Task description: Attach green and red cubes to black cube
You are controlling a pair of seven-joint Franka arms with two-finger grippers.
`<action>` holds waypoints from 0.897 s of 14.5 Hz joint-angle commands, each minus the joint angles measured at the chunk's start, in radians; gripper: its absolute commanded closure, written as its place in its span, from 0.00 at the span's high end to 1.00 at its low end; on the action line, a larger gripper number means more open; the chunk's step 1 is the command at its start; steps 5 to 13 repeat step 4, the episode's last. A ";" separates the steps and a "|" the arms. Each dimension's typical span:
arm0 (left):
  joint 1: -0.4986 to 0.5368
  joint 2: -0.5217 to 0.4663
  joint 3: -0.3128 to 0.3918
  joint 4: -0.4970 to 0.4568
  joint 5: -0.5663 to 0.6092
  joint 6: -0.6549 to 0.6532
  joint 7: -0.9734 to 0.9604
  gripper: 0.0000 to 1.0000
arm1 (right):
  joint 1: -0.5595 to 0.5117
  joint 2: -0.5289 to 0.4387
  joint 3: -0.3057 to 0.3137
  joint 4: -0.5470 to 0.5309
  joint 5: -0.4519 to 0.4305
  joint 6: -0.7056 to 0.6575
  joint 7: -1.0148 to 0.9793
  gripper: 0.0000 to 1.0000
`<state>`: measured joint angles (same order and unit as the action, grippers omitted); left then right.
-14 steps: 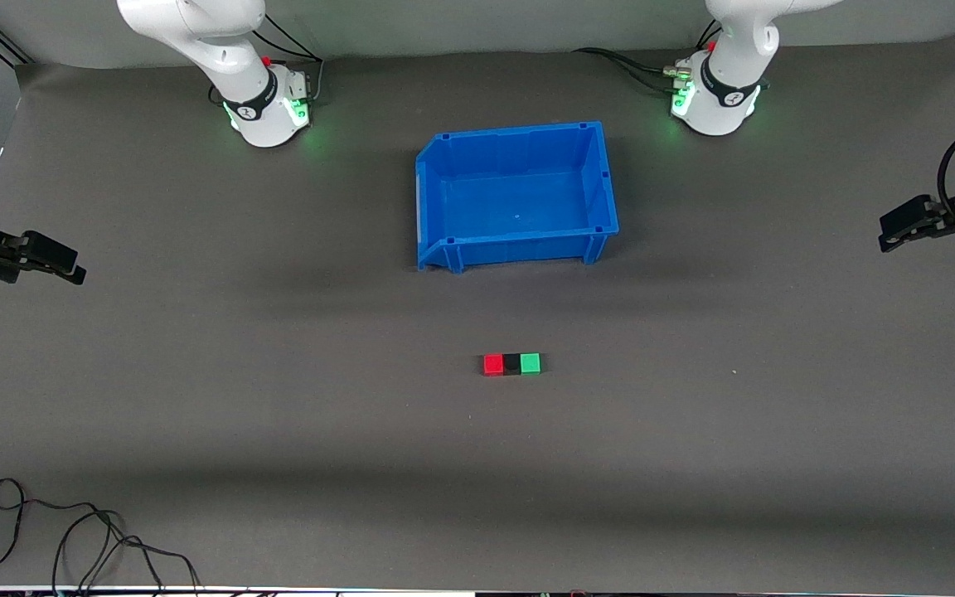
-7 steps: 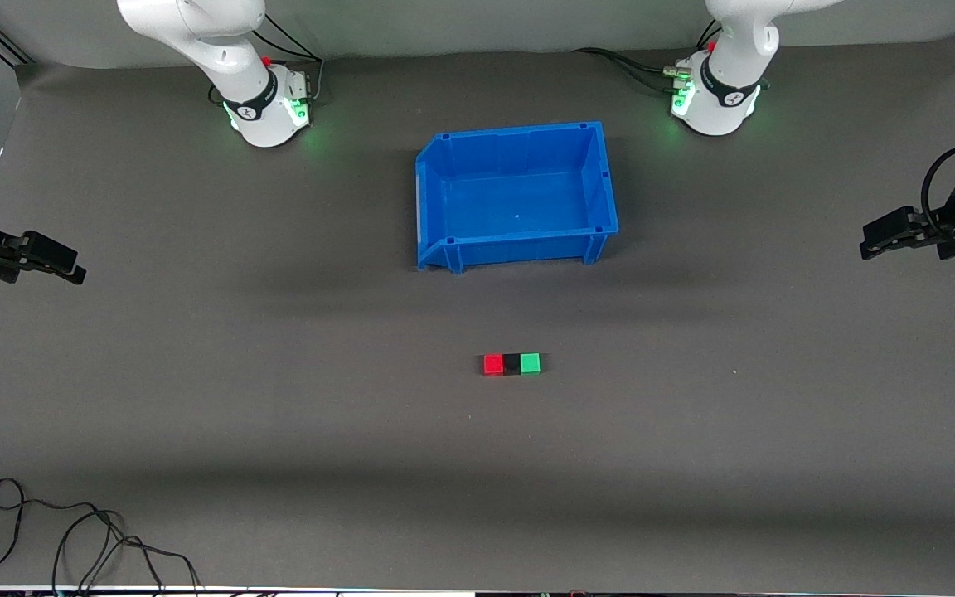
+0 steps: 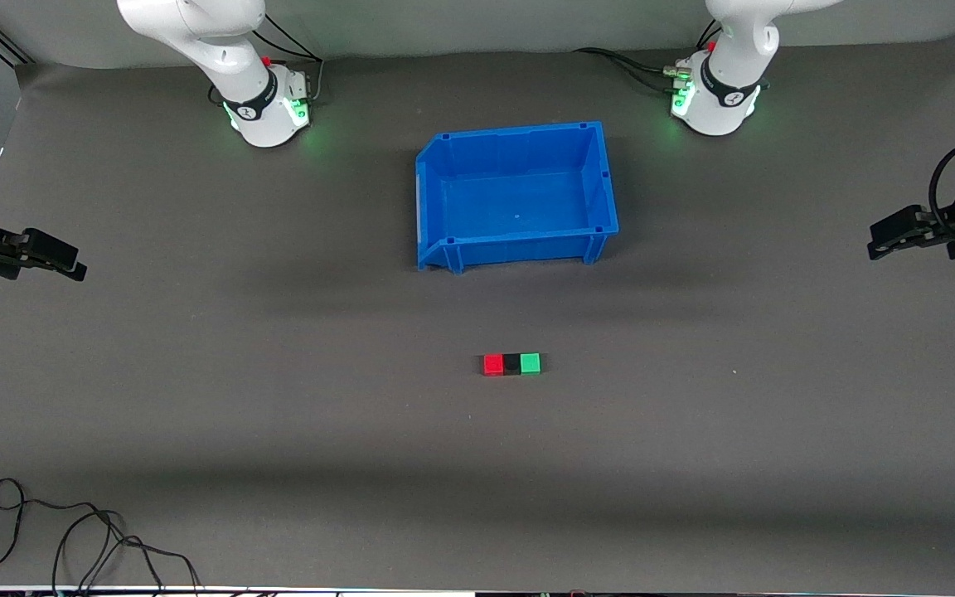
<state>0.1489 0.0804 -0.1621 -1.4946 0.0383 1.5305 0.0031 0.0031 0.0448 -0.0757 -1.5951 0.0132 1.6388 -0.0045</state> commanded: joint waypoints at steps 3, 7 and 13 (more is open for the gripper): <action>0.003 0.007 0.000 0.023 0.008 -0.013 0.015 1.00 | -0.005 -0.010 0.004 0.007 0.007 -0.017 -0.018 1.00; 0.003 0.009 0.000 0.022 0.006 -0.013 0.014 1.00 | -0.005 -0.010 0.004 0.007 0.008 -0.017 -0.018 1.00; 0.003 0.009 0.000 0.022 0.006 -0.013 0.014 1.00 | -0.005 -0.010 0.004 0.007 0.008 -0.017 -0.018 1.00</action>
